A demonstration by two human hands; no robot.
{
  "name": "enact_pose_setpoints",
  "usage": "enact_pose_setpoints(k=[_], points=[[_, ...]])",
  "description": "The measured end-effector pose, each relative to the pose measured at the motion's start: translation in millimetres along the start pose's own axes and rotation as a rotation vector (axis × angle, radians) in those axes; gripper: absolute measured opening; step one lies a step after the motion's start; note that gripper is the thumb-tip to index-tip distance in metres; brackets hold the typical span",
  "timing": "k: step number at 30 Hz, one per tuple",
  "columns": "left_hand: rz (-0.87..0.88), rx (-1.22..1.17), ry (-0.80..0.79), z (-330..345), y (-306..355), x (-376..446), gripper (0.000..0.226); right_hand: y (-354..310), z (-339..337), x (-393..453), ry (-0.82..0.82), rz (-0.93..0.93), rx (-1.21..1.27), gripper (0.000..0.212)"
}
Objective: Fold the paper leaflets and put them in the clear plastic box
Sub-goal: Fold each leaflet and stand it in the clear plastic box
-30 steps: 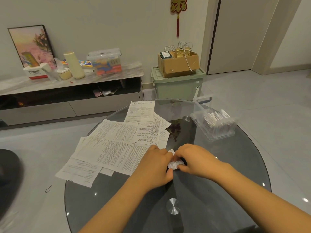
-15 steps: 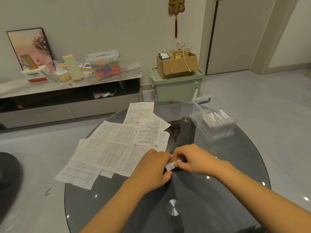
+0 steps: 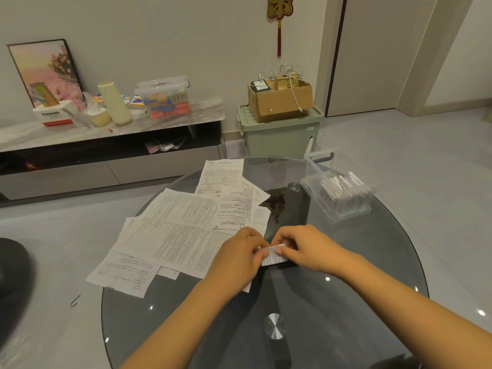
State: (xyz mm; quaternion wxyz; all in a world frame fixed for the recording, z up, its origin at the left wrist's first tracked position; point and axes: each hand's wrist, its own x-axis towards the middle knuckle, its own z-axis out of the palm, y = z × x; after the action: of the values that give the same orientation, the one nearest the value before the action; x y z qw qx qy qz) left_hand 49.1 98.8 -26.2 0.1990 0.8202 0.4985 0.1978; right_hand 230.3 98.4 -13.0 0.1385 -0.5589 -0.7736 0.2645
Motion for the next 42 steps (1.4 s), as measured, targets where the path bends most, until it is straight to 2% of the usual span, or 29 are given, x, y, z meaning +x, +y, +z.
enact_pose_setpoints(k=[8, 12, 17, 19, 22, 25, 30, 37, 42], points=[[-0.064, -0.100, 0.037, 7.6, -6.5, 5.1, 0.018, -5.7, 14.9, 3.8, 0.155, 0.032, -0.081, 0.026], [0.005, -0.002, 0.042, 7.4, -6.3, 5.0, 0.007, -7.0, 9.3, 3.6, 0.062, -0.068, -0.258, 0.026], [0.111, 0.223, -0.031, 4.3, -6.0, 3.8, 0.033, -7.8, 2.7, 0.4, -0.059, -0.118, -0.386, 0.035], [0.116, 0.239, -0.059, 1.9, -8.2, 3.4, 0.040, -8.4, 3.9, 0.3, -0.043, -0.150, -0.434, 0.032], [0.139, 0.263, -0.034, 0.8, -4.9, 2.5, 0.029, -8.8, 5.4, -1.0, 0.025, -0.155, -0.435, 0.028], [0.049, 0.145, 0.044, 1.1, 0.8, 0.8, 0.018, -8.8, 0.5, -2.3, 0.078, -0.109, -0.324, 0.024], [-0.184, -0.253, 0.157, -4.0, 17.0, 8.1, 0.006, -11.6, -19.8, -10.6, 0.129, -0.020, -0.109, 0.019], [-0.201, -0.336, 0.129, -10.7, 38.8, 26.0, 0.008, -8.0, -41.5, -17.0, 0.157, 0.055, 0.003, 0.017], [-0.135, -0.369, 0.127, -14.8, 57.5, 46.6, 0.007, 0.7, -61.0, -21.6, 0.233, 0.099, 0.023, 0.017]])
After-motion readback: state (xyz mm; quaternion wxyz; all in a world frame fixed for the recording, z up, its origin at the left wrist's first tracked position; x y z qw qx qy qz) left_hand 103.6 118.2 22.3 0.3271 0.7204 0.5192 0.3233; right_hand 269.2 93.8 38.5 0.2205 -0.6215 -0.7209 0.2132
